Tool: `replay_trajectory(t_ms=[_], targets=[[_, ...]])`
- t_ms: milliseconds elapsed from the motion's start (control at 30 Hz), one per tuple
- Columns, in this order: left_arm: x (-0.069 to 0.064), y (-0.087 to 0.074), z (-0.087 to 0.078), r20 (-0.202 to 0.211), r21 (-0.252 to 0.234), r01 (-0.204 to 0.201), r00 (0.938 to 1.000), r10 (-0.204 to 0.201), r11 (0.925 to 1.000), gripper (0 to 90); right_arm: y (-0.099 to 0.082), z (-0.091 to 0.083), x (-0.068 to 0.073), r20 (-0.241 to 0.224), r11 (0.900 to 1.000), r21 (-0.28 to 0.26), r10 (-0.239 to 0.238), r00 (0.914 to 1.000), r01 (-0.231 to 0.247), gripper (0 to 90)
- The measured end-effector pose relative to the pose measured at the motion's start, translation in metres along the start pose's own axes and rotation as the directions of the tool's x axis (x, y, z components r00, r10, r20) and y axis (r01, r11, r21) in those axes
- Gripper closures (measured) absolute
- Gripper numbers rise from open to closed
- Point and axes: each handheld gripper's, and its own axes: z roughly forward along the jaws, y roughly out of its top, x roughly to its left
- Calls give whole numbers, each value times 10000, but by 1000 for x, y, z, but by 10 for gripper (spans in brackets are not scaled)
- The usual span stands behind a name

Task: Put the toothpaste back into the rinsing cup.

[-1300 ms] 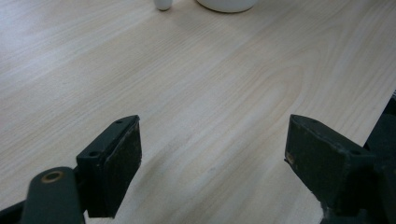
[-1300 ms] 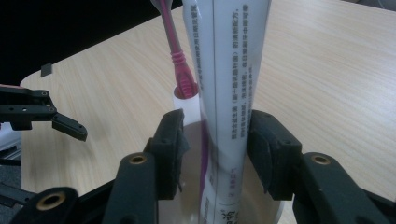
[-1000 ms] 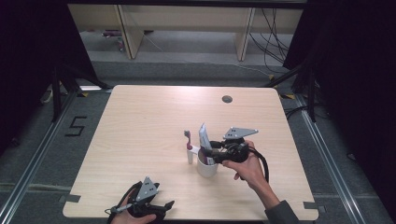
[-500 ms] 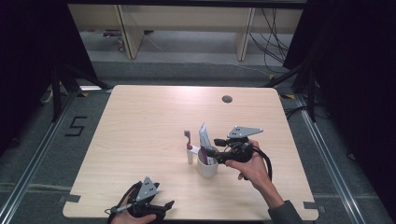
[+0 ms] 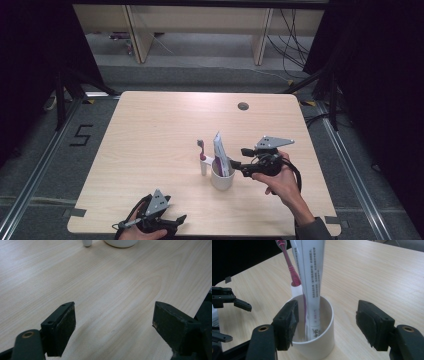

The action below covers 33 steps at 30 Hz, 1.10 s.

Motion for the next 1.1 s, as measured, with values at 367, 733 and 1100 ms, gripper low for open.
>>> replay_trajectory(t_ms=[367,733,1100], targets=[[0,0,0,7,-7,6,10000,-6,10000,182,-8,-11,-6,111,9999,43,158,9998,-159,313],[0,1,1,26,20,55,10000,-55,10000,182,-18,-25,-9,128,9968,213,764,9970,-767,265],[1,0,1,-27,-77,186,9998,-186,9998,182,-37,-43,-17,484,9952,156,958,9942,-966,228]])
